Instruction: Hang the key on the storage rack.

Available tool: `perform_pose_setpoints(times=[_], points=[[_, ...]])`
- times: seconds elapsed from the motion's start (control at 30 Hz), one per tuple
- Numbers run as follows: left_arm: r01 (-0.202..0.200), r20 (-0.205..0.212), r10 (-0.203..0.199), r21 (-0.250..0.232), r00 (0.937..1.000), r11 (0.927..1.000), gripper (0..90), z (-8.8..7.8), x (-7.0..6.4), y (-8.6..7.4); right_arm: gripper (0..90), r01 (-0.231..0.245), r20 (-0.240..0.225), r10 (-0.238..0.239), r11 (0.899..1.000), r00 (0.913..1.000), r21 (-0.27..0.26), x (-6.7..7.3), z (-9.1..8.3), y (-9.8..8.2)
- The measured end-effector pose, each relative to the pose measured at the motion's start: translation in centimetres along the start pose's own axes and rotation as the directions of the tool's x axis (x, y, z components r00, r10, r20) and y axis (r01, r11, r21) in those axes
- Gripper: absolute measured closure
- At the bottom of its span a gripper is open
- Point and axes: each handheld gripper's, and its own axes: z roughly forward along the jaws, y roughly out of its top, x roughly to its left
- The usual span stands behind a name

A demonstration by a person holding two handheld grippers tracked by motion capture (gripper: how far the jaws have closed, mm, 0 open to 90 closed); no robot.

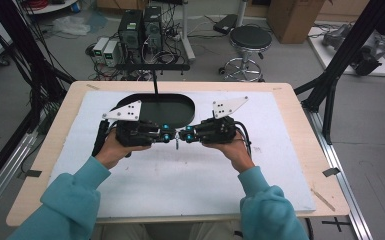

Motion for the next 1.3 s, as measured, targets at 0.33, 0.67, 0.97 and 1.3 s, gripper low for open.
perform_pose_setpoints(times=[0.33, 0.67, 0.97, 1.3], points=[[0.002, 0.005, -0.002, 0.011, 1.0000, 0.9999, 87.4, 0.2, -0.1, 0.0, 89.0, 0.002, 0.001, -0.002, 1.000, 1.0000, 0.000, 0.0, 0.0, 0.0], [0.013, 0.000, -0.013, 0.015, 0.9999, 0.9998, 88.3, 0.2, -0.2, 0.1, 88.5, -0.002, -0.005, 0.002, 1.000, 1.0000, -0.004, 0.0, 0.0, 0.0], [0.028, -0.003, -0.028, 0.030, 0.9996, 0.9992, 88.4, 0.3, -0.3, 0.1, 48.2, -0.005, 0.079, 0.007, 1.000, 0.9968, -0.026, 0.0, -0.1, -0.1], [0.036, -0.054, -0.034, 0.033, 0.9979, 0.9988, 88.4, -0.2, 0.5, 0.3, 0.7, -0.061, 0.367, 0.071, 0.997, 0.9277, -0.037, 1.1, -1.6, -1.1]])
